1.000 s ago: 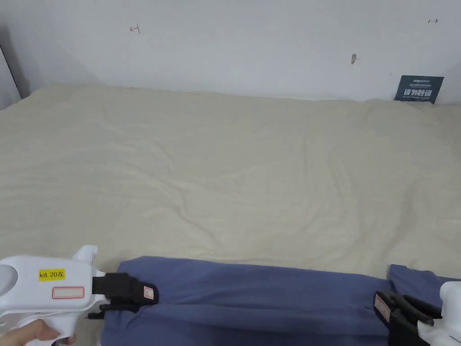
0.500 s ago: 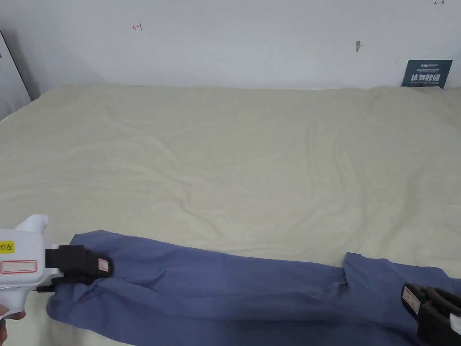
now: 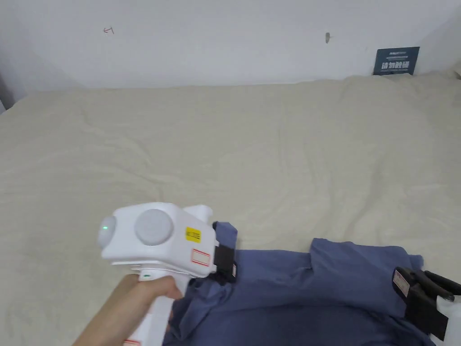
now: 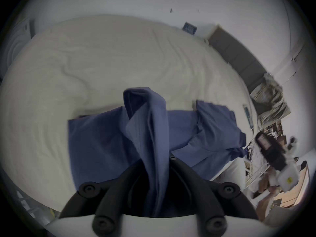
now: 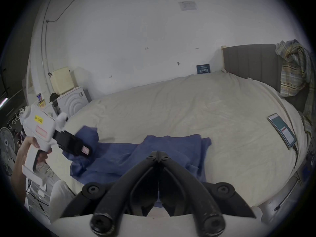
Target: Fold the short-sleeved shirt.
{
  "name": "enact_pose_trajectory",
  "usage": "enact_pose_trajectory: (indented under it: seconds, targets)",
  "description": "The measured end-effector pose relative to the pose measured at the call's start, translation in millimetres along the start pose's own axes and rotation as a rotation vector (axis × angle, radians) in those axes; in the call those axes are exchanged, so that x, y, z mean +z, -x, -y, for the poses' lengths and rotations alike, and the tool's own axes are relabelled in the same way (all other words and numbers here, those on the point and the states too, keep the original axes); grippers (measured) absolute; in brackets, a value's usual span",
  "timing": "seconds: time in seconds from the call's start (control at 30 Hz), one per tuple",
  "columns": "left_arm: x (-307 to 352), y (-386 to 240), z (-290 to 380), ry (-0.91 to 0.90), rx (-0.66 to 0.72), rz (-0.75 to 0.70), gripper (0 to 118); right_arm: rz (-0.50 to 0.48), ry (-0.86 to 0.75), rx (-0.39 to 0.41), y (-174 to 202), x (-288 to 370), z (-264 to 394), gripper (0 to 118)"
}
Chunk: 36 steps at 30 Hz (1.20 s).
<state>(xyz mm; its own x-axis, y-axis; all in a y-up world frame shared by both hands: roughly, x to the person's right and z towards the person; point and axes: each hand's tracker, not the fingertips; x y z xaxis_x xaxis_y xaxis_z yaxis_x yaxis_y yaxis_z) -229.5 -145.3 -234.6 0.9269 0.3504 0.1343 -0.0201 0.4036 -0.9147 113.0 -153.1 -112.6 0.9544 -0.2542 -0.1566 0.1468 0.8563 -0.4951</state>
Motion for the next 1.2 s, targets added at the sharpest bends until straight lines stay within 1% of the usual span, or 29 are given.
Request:
enact_pose_trajectory:
  seconds: [0.03, 0.1, 0.13, 0.17, 0.2, 0.23, 0.27, 0.3, 0.33, 0.37, 0.4, 0.5, 0.53, 0.57, 0.6, 0.63, 0.73, 0.8, 0.83, 0.93, 0.97, 1.1, 1.13, 1.17, 1.2]
  targets:
    - [-9.9, -9.1, 0.6, 0.015, -0.008, -0.022, 9, 0.014, -0.001, -0.014, -3.1, 1.2, 0.2, 0]
    - [-25.6, -22.7, -1.2, 0.045, -0.068, -0.008, 9, -0.003, -0.002, -0.043, -0.6, 0.7, -1.7, 0]
    - [-29.1, -25.1, -2.7, 0.054, -0.075, 0.0, 10, -0.003, -0.001, -0.052, -16.1, 5.5, 0.0, 0]
    - [-30.7, -31.8, -2.4, 0.068, -0.072, 0.017, 16, 0.003, 0.001, -0.054, -20.3, 7.0, 0.2, 0]
    - [-27.4, -33.8, -1.9, 0.072, -0.08, 0.024, 36, 0.008, 0.001, -0.051, -21.8, 8.3, 0.5, 0]
    - [-25.3, -35.0, -2.5, 0.064, -0.09, 0.078, 82, 0.014, -0.005, -0.049, -20.6, 6.7, 0.2, 0]
    - [-22.7, -35.5, -3.2, 0.071, -0.092, 0.154, 113, 0.014, -0.005, -0.05, -20.6, 6.7, 0.2, 0]
    - [-17.1, -40.5, -0.3, 0.064, -0.084, 0.217, 117, 0.016, -0.001, -0.056, -20.7, 6.6, 0.2, 0]
    - [-9.1, -37.2, 0.9, 0.009, -0.095, 0.25, 113, 0.014, -0.001, -0.061, -20.7, 6.7, 0.1, 0]
    - [-5.1, -35.5, -1.2, 0.017, -0.086, 0.258, 114, 0.009, 0.002, -0.063, -22.3, 8.3, 1.3, 0]
    - [0.5, -31.3, -0.4, -0.002, -0.057, 0.246, 114, 0.008, 0.007, -0.063, -23.4, 10.1, 2.4, 0]
    - [26.3, -17.8, 2.1, -0.073, -0.031, 0.199, 113, 0.0, 0.013, -0.052, -19.5, 11.4, 2.5, 0]
    - [32.9, -9.2, 3.7, -0.092, -0.02, 0.189, 110, -0.001, 0.012, -0.044, -18.4, 11.9, 3.6, 0]
    - [43.8, -3.5, 3.5, -0.105, 0.002, 0.176, 105, -0.004, 0.015, -0.036, -16.2, 12.2, 3.1, 0]
    - [48.0, 6.4, 5.6, -0.126, 0.025, 0.157, 93, -0.006, 0.015, -0.03, -13.7, 12.9, 2.7, 0]
    - [49.3, 16.9, 7.1, -0.117, 0.036, 0.14, 73, -0.011, 0.011, -0.025, -12.1, 14.1, 2.6, 0]
    - [48.3, 36.0, 15.3, -0.103, 0.078, 0.034, 61, -0.022, 0.005, -0.014, -5.9, 15.6, 2.0, 0]
    - [35.2, 45.5, 21.3, -0.075, 0.063, 0.027, 41, -0.033, 0.004, -0.009, 4.2, 19.4, -0.8, 0]
    - [27.0, 51.8, 20.8, -0.051, 0.095, 0.037, 31, -0.039, 0.003, -0.01, 6.7, 20.0, -1.1, 0]
    - [6.8, 41.8, 33.5, -0.024, 0.087, 0.086, 14, -0.055, 0.006, -0.018, 4.7, 18.5, -2.0, 0]
    - [1.2, 33.8, 33.4, -0.008, 0.052, 0.119, 13, -0.053, 0.008, -0.019, 5.0, 18.1, -1.9, 0]
    - [-22.8, -8.9, 31.2, 0.054, 0.005, 0.235, 12, -0.05, 0.023, -0.023, -1.3, 15.7, -0.9, 0]
    - [-29.5, -19.4, 28.6, 0.057, 0.006, 0.243, 12, -0.052, 0.025, -0.029, -3.6, 16.8, -1.4, 0]
    - [-36.1, -27.5, 26.3, 0.069, -0.021, 0.249, 12, -0.058, 0.022, -0.038, -7.6, 16.2, -0.8, 0]
    - [-45.1, -35.1, 24.1, 0.096, -0.041, 0.284, 12, -0.063, 0.02, -0.043, -10.4, 16.1, -1.0, 0]
